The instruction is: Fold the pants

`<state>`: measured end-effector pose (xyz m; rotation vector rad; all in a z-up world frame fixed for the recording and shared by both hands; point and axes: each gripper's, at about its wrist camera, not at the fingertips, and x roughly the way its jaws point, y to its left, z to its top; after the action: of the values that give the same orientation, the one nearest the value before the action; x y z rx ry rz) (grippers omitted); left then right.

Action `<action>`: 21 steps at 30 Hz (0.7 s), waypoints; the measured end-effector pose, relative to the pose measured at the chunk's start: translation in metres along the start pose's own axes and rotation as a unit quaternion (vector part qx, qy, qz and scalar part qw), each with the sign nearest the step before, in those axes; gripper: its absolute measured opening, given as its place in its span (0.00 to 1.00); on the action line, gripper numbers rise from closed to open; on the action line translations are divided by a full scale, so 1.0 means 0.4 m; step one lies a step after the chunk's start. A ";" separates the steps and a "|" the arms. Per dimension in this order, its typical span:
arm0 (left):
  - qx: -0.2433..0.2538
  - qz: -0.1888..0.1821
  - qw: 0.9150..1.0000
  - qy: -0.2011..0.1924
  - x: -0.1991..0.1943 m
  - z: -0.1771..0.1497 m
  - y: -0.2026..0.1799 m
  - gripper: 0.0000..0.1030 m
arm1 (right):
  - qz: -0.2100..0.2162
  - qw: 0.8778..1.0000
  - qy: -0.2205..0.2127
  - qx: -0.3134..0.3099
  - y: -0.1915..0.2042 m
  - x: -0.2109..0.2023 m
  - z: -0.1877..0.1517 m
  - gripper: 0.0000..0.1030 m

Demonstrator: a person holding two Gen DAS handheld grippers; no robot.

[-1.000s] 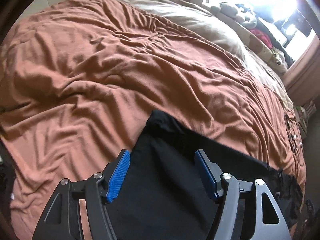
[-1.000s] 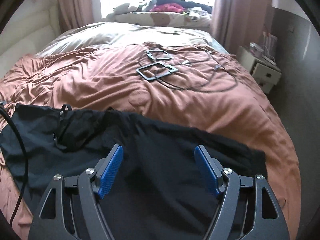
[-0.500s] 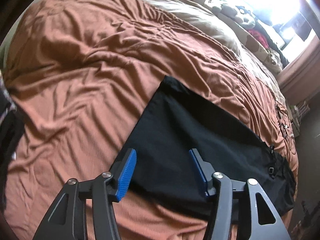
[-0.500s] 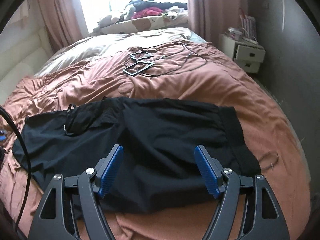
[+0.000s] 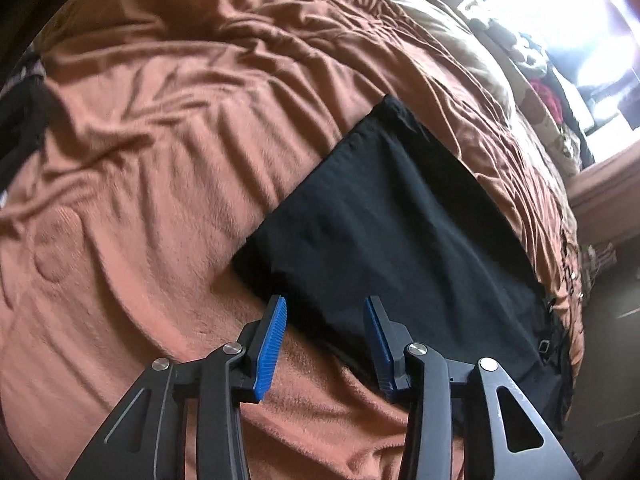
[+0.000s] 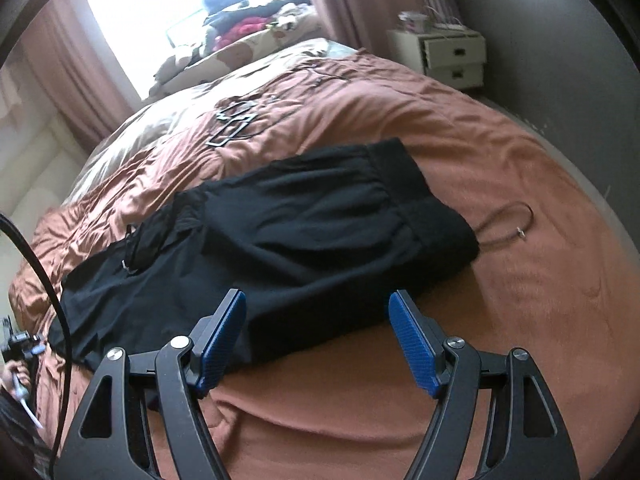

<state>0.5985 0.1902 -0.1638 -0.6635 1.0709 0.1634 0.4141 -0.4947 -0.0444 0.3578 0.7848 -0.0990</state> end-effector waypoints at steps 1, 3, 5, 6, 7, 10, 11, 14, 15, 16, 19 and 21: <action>-0.005 -0.003 1.000 0.001 0.006 -0.003 0.003 0.40 | 0.001 1.000 0.000 0.008 -0.010 0.001 -0.004 0.71; -0.011 -0.005 1.000 0.002 0.023 -0.004 0.006 0.34 | 0.005 1.000 0.004 0.025 -0.028 0.010 -0.009 0.71; -0.016 -0.002 1.000 -0.005 0.033 -0.004 0.007 0.32 | 0.012 0.999 0.009 0.045 -0.046 0.022 -0.020 0.71; -0.023 -0.001 1.000 -0.007 0.037 -0.005 0.010 0.32 | 0.015 0.998 0.011 0.053 -0.053 0.027 -0.024 0.71; -0.029 0.002 1.000 -0.008 0.041 -0.007 0.015 0.32 | 0.017 0.998 0.013 0.059 -0.061 0.031 -0.027 0.71; -0.048 0.006 0.999 -0.007 0.049 -0.016 0.029 0.32 | 0.017 0.997 0.016 0.076 -0.080 0.048 -0.034 0.71; -0.055 0.005 0.998 -0.007 0.049 -0.019 0.034 0.32 | 0.018 0.996 0.017 0.082 -0.086 0.053 -0.034 0.71; -0.068 -0.008 0.998 -0.009 0.049 -0.024 0.042 0.32 | 0.035 0.993 0.017 0.112 -0.108 0.063 -0.037 0.71; -0.067 -0.006 0.998 -0.008 0.053 -0.022 0.042 0.32 | 0.042 0.991 0.015 0.124 -0.117 0.066 -0.034 0.71; -0.068 -0.007 0.998 -0.009 0.056 -0.019 0.044 0.32 | 0.044 0.990 0.013 0.131 -0.123 0.072 -0.037 0.71; -0.081 0.000 0.997 -0.015 0.064 -0.012 0.050 0.15 | 0.056 0.985 0.008 0.162 -0.148 0.090 -0.038 0.71; -0.080 0.007 0.997 -0.017 0.064 -0.012 0.048 0.02 | 0.065 0.980 0.011 0.186 -0.166 0.109 -0.041 0.71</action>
<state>0.5991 0.1978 -0.1953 -0.7954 1.0364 0.2733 0.4193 -0.5493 -0.1044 0.7652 0.7609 -0.1196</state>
